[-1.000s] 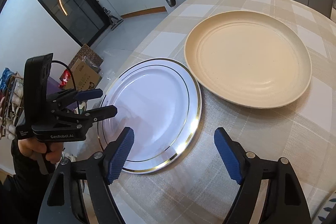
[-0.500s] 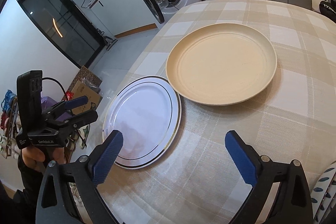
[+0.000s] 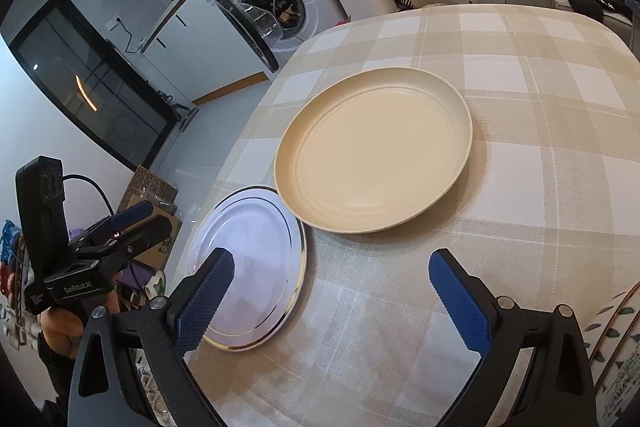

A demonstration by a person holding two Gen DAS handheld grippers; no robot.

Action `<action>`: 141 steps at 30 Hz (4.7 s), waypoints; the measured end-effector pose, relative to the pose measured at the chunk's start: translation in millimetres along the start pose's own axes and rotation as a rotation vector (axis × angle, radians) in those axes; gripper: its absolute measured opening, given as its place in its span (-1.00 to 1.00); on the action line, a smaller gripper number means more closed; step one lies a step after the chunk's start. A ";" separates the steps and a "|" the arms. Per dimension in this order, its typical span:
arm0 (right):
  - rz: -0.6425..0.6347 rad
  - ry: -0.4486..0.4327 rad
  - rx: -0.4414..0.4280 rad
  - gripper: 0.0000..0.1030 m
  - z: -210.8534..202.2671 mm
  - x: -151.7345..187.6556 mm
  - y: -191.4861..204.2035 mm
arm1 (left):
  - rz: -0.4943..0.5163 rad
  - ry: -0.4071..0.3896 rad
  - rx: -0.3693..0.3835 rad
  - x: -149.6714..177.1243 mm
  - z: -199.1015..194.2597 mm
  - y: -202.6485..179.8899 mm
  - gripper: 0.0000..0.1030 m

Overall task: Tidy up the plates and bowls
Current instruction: 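Move the right gripper to the rim of the cream plate, then close the right gripper on the cream plate's rim, then lift and carry the cream plate over the stacked white plates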

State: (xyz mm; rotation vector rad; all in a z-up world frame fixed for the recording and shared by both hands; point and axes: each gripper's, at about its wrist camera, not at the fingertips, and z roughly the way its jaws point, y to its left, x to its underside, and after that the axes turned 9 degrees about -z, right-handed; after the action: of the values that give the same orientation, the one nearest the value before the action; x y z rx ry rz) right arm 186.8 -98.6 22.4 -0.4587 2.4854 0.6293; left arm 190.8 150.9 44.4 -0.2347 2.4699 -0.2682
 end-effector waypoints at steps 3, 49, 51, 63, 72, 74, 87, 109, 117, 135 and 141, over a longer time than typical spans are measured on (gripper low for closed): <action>0.029 -0.007 0.015 0.94 -1.4 -5.1 -6.8 | 0.001 -0.008 0.004 -7.1 4.8 -5.8 1.00; 0.141 0.024 0.258 -0.26 71.4 -43.9 -68.7 | 0.094 0.128 -0.043 -52.3 141.0 -48.4 -0.60; 0.137 0.022 0.267 -0.39 70.3 -43.0 -69.6 | 0.083 0.127 -0.045 -53.0 140.6 -45.1 -0.75; 0.123 0.007 0.281 -0.72 66.5 -39.1 -69.9 | 0.092 0.098 -0.060 -53.4 130.2 -39.1 -0.87; 0.106 -0.021 0.278 -0.72 52.8 -40.1 -61.0 | 0.106 0.061 -0.065 -54.0 112.6 -42.5 -0.87; 0.100 -0.029 0.276 -0.72 48.9 -40.1 -57.7 | 0.106 0.052 -0.066 -54.1 107.0 -42.4 -0.87; 0.030 -0.084 0.236 -0.72 21.1 -38.9 -18.6 | 0.099 -0.026 -0.093 -47.0 52.2 -32.9 -0.87; -0.125 -0.072 0.136 -0.72 14.0 -11.5 47.8 | 0.026 -0.084 -0.175 -3.1 -13.6 10.2 -0.87; -0.166 -0.034 0.106 -0.72 28.3 4.3 59.5 | -0.007 -0.073 -0.199 22.9 -18.0 26.0 -0.87; -0.223 0.049 0.089 -0.72 60.0 31.6 71.6 | -0.065 -0.018 -0.216 60.2 -3.7 54.0 -0.87; -0.234 0.065 0.094 -0.72 64.5 33.7 73.8 | -0.072 0.000 -0.214 65.0 -0.2 57.8 -0.87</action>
State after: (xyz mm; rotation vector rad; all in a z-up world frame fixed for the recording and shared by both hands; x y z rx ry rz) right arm 154.0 -10.0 -20.1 -0.7310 2.4597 0.4083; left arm 133.9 191.6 -7.3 -0.4146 2.4928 -0.0334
